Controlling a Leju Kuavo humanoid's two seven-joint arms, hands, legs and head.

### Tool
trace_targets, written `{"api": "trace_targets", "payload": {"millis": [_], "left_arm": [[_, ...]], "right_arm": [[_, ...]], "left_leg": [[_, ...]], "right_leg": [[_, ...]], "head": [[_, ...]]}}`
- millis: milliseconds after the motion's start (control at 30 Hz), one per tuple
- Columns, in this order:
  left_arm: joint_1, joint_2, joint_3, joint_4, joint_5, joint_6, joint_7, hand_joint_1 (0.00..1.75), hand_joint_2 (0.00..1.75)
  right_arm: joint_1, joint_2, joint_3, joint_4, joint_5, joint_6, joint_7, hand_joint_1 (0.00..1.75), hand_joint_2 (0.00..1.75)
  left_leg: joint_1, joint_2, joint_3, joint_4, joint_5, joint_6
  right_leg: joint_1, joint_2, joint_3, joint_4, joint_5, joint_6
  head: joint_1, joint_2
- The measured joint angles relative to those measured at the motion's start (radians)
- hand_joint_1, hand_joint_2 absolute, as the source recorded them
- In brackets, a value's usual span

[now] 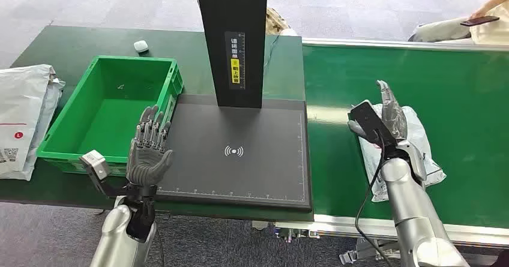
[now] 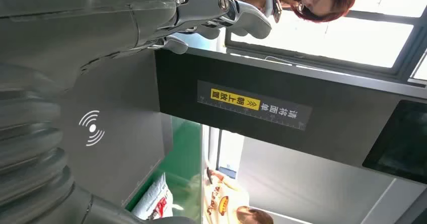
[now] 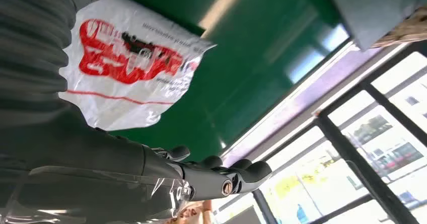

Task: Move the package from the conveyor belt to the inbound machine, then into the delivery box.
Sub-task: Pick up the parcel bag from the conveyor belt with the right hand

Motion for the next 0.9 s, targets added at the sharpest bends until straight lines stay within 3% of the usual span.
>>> {"api": "trace_targets", "payload": {"millis": [267,400,533,700,833,900], "left_arm": [[0.005,0.003,0.003,-0.016,0.007,-0.003,0.020,0.00,1.75],[0.006,0.004,0.003,-0.016,0.008,-0.004,0.022,0.00,1.75],[0.006,0.011,0.002,-0.016,0.017,-0.009,0.024,0.00,1.75],[0.012,0.015,0.002,-0.016,0.015,-0.009,0.024,0.00,1.75],[0.013,0.016,0.002,-0.016,0.015,-0.009,0.024,0.00,1.75],[0.012,0.016,0.002,-0.016,0.015,-0.009,0.025,0.00,1.75]], "right_arm": [[-0.084,-0.079,-0.003,0.214,0.011,0.092,0.143,0.00,1.75],[-0.089,-0.084,-0.003,0.228,0.012,0.108,0.157,0.00,1.75],[-0.104,-0.142,0.010,0.350,0.060,0.327,0.285,0.00,1.75],[-0.105,-0.169,0.054,0.393,0.101,0.443,0.314,0.00,1.75],[-0.111,-0.182,0.086,0.405,0.119,0.487,0.322,1.69,1.75],[-0.116,-0.184,0.099,0.410,0.122,0.491,0.330,1.75,1.75]], "left_leg": [[0.000,-0.001,0.000,0.000,0.000,0.000],[0.000,-0.001,0.000,0.000,0.000,0.000],[0.000,-0.001,0.000,0.000,0.000,0.000],[0.000,-0.001,0.000,0.000,0.000,0.000],[0.000,-0.001,0.000,0.000,0.000,0.000],[0.000,-0.001,0.000,0.000,0.000,0.000]], "right_leg": [[0.000,-0.001,0.000,0.000,0.000,0.000],[0.000,-0.001,0.000,0.000,0.000,0.000],[0.000,-0.001,0.000,0.000,0.000,0.000],[0.000,-0.001,0.000,0.000,0.000,0.000],[0.000,-0.001,0.000,0.000,0.000,0.000],[0.000,-0.001,0.000,0.000,0.000,0.000]], "head": [[0.000,0.000],[0.000,0.000],[0.000,0.000],[0.000,0.000],[0.000,0.000],[0.000,0.000]]}}
